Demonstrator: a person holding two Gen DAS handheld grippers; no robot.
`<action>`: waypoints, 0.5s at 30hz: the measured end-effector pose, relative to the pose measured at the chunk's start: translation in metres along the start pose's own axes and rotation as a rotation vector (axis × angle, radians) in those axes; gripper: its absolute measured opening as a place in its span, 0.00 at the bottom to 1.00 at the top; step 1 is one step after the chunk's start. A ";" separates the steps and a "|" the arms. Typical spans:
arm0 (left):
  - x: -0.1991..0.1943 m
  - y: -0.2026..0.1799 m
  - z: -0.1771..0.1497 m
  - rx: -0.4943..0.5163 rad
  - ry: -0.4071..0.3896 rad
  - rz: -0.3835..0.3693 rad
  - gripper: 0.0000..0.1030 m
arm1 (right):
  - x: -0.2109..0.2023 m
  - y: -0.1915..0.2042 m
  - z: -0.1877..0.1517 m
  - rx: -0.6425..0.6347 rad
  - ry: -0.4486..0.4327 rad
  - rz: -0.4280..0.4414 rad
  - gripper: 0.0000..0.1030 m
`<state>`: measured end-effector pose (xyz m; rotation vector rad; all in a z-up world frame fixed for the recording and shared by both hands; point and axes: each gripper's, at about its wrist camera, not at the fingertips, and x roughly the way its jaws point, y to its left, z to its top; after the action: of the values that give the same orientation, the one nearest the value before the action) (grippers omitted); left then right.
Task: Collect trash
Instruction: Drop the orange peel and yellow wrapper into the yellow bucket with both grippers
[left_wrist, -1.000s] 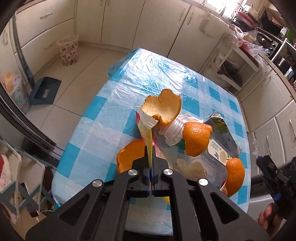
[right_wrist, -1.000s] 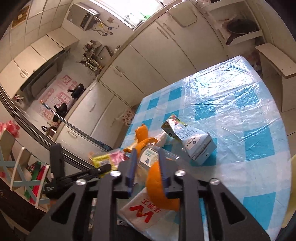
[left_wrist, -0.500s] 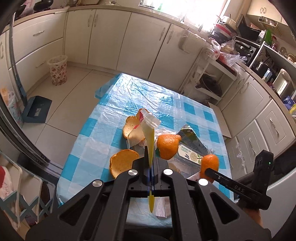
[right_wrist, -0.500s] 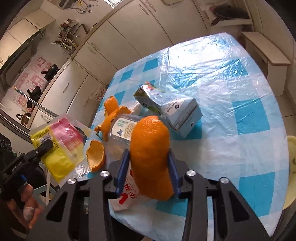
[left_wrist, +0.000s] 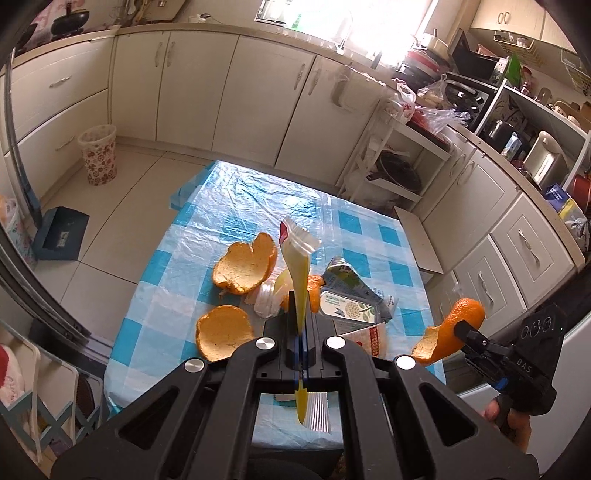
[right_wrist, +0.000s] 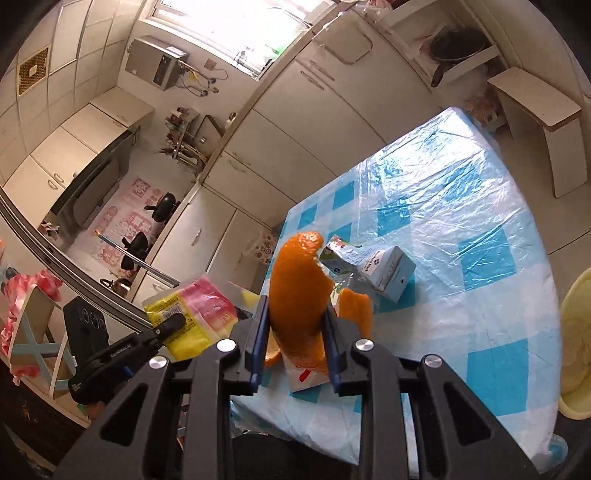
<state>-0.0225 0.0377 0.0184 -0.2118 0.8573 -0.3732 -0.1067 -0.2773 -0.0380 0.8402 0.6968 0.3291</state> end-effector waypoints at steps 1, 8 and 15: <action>-0.002 -0.007 0.000 0.011 -0.001 -0.013 0.01 | -0.009 -0.002 -0.001 -0.004 -0.012 -0.012 0.27; -0.004 -0.078 -0.009 0.129 0.028 -0.139 0.01 | -0.076 -0.035 -0.010 -0.016 -0.103 -0.240 0.28; 0.024 -0.180 -0.030 0.294 0.105 -0.259 0.01 | -0.117 -0.097 -0.024 0.027 -0.136 -0.453 0.29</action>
<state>-0.0739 -0.1380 0.0417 -0.0296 0.8685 -0.7521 -0.2085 -0.3868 -0.0735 0.6996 0.7424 -0.1437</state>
